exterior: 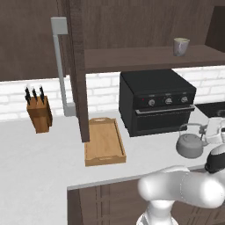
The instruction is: Pick the kettle from the counter and place it on the tray. Then pick the mug from the cabinet and place it on the tray. Then close the cabinet doors.
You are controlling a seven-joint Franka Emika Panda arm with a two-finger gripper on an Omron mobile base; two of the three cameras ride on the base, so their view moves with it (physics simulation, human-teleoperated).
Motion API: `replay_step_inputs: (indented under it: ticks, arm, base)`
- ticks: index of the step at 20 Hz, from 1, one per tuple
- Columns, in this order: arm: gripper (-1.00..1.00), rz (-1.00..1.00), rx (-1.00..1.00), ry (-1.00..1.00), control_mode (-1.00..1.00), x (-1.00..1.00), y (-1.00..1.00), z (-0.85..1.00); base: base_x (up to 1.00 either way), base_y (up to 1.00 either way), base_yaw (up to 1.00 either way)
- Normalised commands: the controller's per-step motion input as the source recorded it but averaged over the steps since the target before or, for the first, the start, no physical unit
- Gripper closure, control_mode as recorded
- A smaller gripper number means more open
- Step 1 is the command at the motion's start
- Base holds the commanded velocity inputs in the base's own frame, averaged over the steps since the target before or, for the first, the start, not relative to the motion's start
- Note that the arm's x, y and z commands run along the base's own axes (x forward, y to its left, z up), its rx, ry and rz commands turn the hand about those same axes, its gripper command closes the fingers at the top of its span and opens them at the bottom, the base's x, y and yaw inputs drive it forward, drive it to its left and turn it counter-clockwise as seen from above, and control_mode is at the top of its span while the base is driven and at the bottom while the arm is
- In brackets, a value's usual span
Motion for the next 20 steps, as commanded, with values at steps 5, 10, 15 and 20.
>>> replay_step_inputs:
  ticks: [5, 10, 15, 20]
  arm:
    - [1.00, -0.15, 0.07, 0.00, -1.00, -0.40, 0.14, 0.32]
    - [1.00, -0.17, 0.04, 0.00, -1.00, -0.03, 0.79, 0.25]
    - [1.00, -0.11, 0.05, 0.00, -1.00, 0.00, 0.85, 0.02]
    - [1.00, -0.05, 0.05, 0.02, -1.00, 0.00, 0.77, 0.10]
  base:
    - [0.00, 0.00, 0.00]
    - [0.00, 0.00, 0.00]
    - [0.00, 0.00, 0.00]
    - [0.00, 0.00, 0.00]
